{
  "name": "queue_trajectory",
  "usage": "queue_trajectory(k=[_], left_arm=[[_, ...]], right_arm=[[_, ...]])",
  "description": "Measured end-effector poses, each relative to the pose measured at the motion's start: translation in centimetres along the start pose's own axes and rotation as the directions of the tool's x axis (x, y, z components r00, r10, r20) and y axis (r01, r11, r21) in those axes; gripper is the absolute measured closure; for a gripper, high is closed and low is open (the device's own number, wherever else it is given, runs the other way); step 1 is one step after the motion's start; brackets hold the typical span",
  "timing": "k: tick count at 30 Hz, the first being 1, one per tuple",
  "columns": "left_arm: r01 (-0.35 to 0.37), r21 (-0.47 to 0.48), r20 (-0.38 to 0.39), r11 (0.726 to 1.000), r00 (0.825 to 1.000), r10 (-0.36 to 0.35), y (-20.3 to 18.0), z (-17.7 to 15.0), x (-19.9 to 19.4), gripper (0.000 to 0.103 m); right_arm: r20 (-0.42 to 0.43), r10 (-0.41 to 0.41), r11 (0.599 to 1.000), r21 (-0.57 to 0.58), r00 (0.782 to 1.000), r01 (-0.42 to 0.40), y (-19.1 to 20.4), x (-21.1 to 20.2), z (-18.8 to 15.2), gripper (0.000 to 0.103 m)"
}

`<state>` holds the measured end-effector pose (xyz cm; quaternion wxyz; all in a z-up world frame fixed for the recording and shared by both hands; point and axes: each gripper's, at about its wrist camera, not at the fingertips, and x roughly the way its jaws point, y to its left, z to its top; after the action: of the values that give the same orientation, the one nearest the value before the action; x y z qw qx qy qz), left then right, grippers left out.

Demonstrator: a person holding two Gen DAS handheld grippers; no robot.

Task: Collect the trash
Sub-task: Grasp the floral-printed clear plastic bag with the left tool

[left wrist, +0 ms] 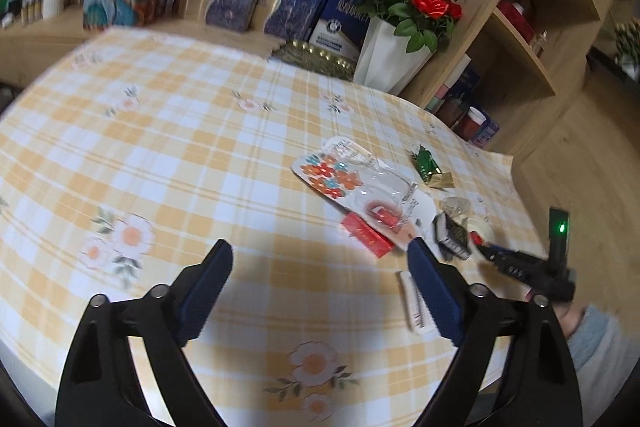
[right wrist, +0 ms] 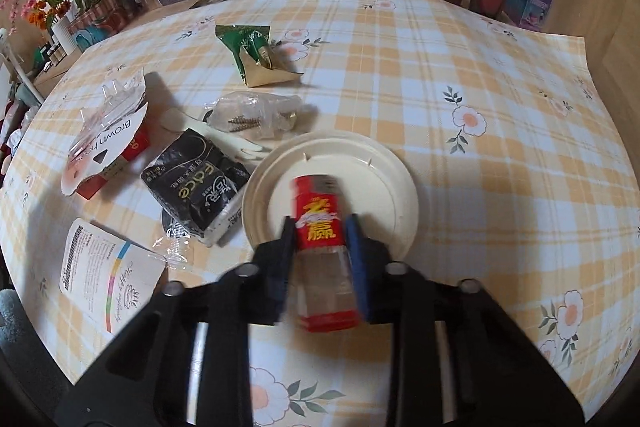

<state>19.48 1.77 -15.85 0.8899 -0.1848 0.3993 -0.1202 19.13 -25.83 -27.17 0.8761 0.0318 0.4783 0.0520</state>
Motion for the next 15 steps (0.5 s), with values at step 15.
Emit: queue_trajectory(k=[15], left_arm=[[0.201,-0.502,-0.065,0.841,0.961,-0.269,3.2,2.6,11.5,0.039]], right_arm=[[0.184,0.068,0.993,0.082,0.981,-0.084,0.3,-4.2,-1.0,0.077]])
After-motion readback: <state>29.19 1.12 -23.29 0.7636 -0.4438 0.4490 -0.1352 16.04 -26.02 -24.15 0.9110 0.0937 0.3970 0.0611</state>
